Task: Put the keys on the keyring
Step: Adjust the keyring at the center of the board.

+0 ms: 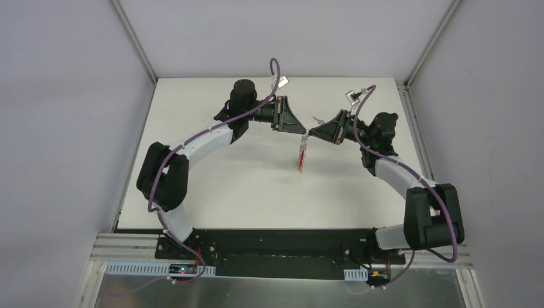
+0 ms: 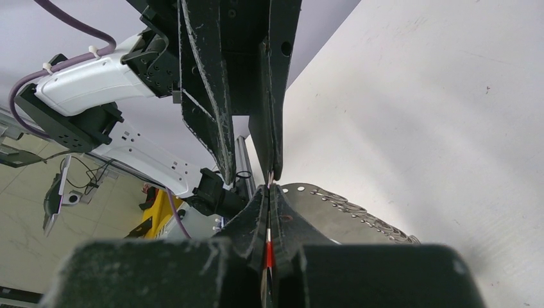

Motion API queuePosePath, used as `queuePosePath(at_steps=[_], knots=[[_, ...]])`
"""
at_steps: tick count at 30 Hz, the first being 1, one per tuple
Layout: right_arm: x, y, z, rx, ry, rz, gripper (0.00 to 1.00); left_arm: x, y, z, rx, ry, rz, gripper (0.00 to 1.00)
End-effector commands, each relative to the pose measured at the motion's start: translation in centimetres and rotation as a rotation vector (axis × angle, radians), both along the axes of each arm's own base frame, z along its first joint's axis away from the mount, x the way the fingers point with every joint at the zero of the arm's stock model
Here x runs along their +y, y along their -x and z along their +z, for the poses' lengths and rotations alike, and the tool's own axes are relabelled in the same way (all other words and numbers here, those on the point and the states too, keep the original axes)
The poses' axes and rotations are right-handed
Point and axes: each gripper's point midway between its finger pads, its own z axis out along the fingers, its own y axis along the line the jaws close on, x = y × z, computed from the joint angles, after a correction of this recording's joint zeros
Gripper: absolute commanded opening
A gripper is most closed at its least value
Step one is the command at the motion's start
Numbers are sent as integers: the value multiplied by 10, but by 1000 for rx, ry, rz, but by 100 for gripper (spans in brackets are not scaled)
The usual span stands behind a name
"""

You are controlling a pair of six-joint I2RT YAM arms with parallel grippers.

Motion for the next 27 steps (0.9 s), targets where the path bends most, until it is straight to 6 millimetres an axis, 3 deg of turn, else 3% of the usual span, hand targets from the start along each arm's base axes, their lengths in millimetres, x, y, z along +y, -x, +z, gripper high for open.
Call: queuePosePath(at_steps=[1, 12, 27], knots=[[-2, 0, 13, -83, -15, 5, 0, 8, 4, 21, -66, 54, -12, 28], [-2, 0, 12, -82, -13, 11, 0, 8, 1, 22, -64, 64, -6, 28], [-2, 3, 15, -81, -20, 26, 0, 4, -10, 8, -31, 35, 12, 28]])
